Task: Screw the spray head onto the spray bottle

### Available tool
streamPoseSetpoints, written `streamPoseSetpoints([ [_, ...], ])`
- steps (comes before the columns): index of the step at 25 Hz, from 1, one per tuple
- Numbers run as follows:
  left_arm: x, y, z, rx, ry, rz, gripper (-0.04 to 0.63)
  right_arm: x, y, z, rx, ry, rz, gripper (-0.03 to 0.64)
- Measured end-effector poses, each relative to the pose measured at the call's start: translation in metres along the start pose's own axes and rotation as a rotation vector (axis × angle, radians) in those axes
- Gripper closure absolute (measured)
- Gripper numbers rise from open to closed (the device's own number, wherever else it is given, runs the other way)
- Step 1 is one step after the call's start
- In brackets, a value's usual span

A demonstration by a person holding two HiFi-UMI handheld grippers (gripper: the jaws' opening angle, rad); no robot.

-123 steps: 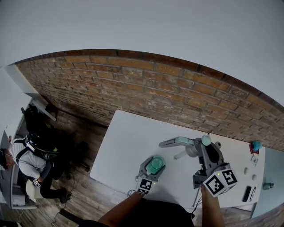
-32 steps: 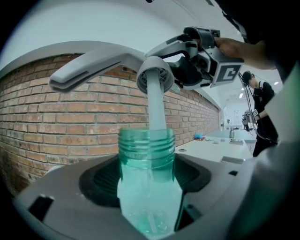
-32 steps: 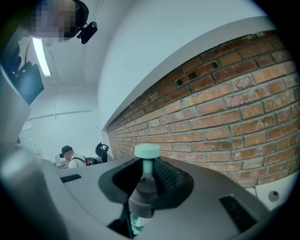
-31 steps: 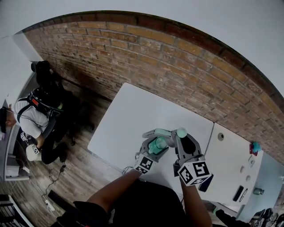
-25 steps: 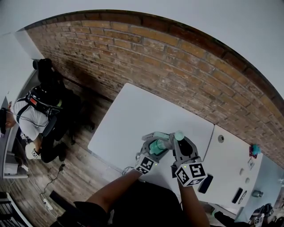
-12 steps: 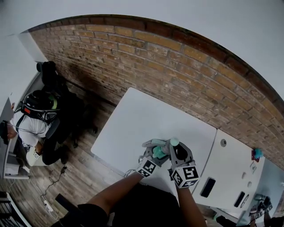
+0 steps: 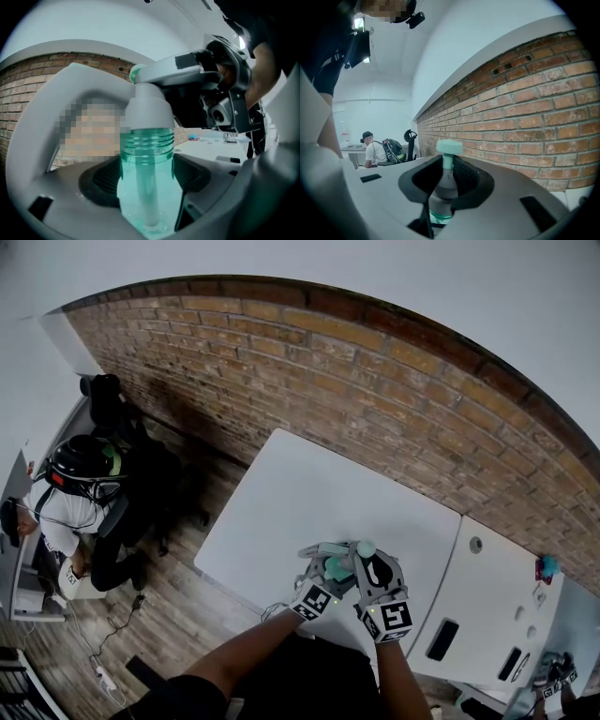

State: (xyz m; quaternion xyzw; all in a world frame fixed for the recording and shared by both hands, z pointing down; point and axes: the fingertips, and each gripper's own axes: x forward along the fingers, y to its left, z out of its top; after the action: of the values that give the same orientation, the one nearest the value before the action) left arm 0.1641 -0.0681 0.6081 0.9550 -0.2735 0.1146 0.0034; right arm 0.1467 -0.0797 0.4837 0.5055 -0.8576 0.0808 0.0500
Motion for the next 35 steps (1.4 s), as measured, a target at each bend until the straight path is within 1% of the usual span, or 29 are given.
streamPoseSetpoints([
  [2,0.0,0.0,0.001,0.002,-0.001,-0.002,0.27,-0.001,0.0,0.0,0.0,-0.016,0.018,0.547],
  [6,0.0,-0.001,0.0,-0.004,0.005,-0.012,0.27,-0.007,0.01,0.003,-0.068,-0.046,0.047,0.548],
  [8,-0.001,-0.001,-0.001,0.001,0.004,-0.013,0.27,-0.011,0.014,0.0,-0.079,-0.057,0.054,0.548],
  [11,0.0,0.001,0.003,0.013,-0.006,-0.021,0.268,-0.011,0.013,-0.002,-0.059,-0.055,0.035,0.548],
  [16,-0.001,-0.001,0.003,0.005,0.001,-0.039,0.268,-0.006,0.008,-0.005,0.007,0.002,-0.022,0.548],
  [19,-0.001,-0.001,-0.005,0.003,0.011,-0.063,0.267,-0.004,0.005,-0.003,0.053,0.025,-0.055,0.548],
  [22,-0.003,-0.001,-0.001,0.016,-0.001,-0.099,0.262,-0.004,0.006,-0.004,0.069,0.042,-0.064,0.548],
  [24,-0.006,-0.002,-0.002,0.011,0.004,-0.099,0.258,-0.004,0.009,-0.006,0.069,0.057,-0.053,0.548],
  [28,-0.004,-0.001,-0.004,-0.014,0.033,-0.064,0.256,-0.004,0.007,-0.006,0.056,0.083,0.002,0.548],
  [35,-0.005,-0.003,-0.002,-0.012,0.019,-0.025,0.255,-0.009,0.005,-0.002,0.085,0.056,0.07,0.548],
])
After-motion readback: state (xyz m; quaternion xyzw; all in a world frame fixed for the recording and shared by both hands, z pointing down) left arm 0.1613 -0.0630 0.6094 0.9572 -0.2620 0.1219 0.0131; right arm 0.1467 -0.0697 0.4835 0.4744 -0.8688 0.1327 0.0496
